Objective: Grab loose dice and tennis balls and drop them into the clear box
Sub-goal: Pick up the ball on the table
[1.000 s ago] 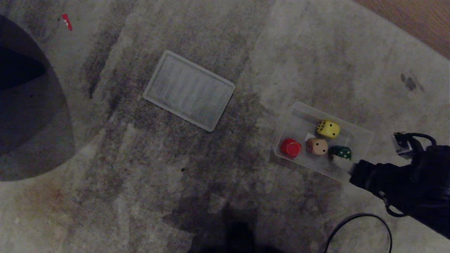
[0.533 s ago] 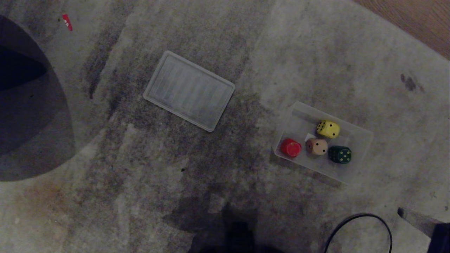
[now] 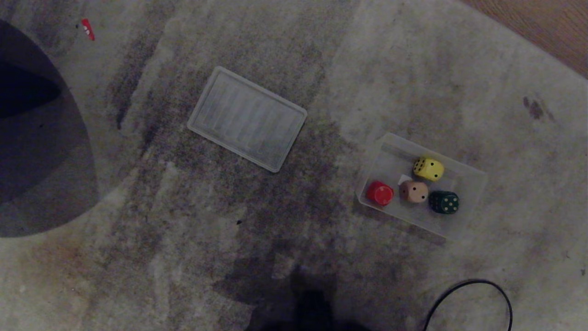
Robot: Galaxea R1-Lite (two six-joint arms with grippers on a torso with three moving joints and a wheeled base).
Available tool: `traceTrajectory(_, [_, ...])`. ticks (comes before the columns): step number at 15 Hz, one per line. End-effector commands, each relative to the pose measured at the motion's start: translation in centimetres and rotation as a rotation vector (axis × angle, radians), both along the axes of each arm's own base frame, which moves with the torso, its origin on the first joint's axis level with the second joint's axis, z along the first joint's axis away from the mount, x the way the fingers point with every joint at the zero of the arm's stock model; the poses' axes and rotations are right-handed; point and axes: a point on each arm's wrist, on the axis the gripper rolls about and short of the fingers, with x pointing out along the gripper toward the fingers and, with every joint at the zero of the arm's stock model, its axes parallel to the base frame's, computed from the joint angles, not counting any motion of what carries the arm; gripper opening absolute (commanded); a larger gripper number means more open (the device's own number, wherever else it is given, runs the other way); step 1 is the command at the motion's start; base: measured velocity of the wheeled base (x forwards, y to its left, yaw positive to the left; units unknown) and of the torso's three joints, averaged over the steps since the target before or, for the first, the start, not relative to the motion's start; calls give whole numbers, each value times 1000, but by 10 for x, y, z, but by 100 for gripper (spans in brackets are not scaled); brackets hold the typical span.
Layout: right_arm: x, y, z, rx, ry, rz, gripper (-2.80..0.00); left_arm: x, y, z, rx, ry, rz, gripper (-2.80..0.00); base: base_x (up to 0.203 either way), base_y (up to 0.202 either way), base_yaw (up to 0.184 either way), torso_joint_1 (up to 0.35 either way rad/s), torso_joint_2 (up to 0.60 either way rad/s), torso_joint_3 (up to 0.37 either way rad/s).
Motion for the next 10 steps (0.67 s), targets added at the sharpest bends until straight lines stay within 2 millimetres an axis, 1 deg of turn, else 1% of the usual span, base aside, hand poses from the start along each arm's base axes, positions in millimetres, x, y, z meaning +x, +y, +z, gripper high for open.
traceTrajectory(1, [-14, 0, -6, 0, -167, -13, -280, 0, 0, 0, 0, 3, 1, -280, 0, 0, 0, 0, 0, 0])
traceTrajectory(10, [-13, 0, -7, 0, -160, -16, -280, 0, 0, -1, 2, 5, 1, -280, 0, 0, 0, 0, 0, 0])
